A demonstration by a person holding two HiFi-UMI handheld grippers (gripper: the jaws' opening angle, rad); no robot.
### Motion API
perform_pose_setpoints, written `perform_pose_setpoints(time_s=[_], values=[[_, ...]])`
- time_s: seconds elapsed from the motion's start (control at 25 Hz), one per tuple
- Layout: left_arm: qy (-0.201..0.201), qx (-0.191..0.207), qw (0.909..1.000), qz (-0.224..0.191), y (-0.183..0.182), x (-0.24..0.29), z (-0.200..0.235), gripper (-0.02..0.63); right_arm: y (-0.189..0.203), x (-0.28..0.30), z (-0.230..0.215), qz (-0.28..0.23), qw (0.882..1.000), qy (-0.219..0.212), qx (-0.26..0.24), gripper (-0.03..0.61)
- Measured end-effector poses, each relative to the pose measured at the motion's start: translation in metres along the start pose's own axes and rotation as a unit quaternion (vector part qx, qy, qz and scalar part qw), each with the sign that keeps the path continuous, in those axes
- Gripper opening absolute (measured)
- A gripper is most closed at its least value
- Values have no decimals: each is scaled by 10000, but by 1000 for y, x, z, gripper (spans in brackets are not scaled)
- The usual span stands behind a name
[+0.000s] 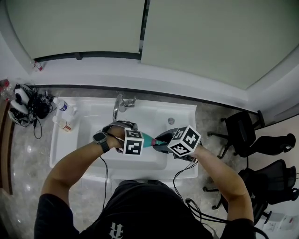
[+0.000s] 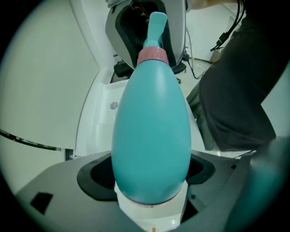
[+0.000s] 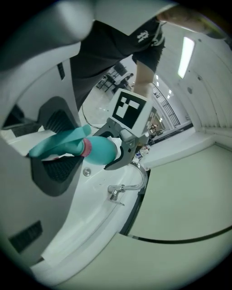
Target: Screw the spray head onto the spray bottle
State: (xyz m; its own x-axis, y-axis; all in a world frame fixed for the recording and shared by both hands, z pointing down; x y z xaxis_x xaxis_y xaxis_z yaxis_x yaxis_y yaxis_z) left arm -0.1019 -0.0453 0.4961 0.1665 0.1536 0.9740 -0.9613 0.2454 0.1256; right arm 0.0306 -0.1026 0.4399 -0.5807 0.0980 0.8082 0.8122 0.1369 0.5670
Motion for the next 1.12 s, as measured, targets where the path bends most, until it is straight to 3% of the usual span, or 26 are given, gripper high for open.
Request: perform_pose_setpoints(time_s=[0.08,0.16,0.36,0.56,0.68,0.84,1.12], values=[[-13,-31,9999,107,-1,5,-2,417,4,3,0,20,9995,-109,283,127],[244,16,9997,74,-1,14,-10,417,10,7,8,85,9988,-182,449,127],[624,148,9979,-129,0,40,-26,419,22,18,27,389,9977,-144,534,127],[967,116,9914,-869,-7,51,-49,417,19,5,51,441,9987,28,248,127],[746,-10,9909,-1124,-14,33,-63,417,12,-19,66,246,9991,276,-227,127],[265,-28,9952,-942,-25,10,-88,419,15,-47,93,-137,9951,551,-812,127],[-318,-191,9979,-527,-69,-17,-160,419,62,-104,150,-1119,9871,693,-913,127]])
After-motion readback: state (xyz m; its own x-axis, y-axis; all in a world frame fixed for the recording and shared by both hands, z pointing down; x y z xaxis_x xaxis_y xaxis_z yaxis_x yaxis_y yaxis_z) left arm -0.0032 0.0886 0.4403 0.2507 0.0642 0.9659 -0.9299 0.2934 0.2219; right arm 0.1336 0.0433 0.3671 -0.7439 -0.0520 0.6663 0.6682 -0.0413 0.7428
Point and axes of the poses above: the fingertips, and each gripper's own axes: x forward along the fingers, z to its left, y out of its underside, the point moved 10 cm from there along -x, backward along the fingers, and after that the axes turned 15 degrees about y, right-handed, at the moved point
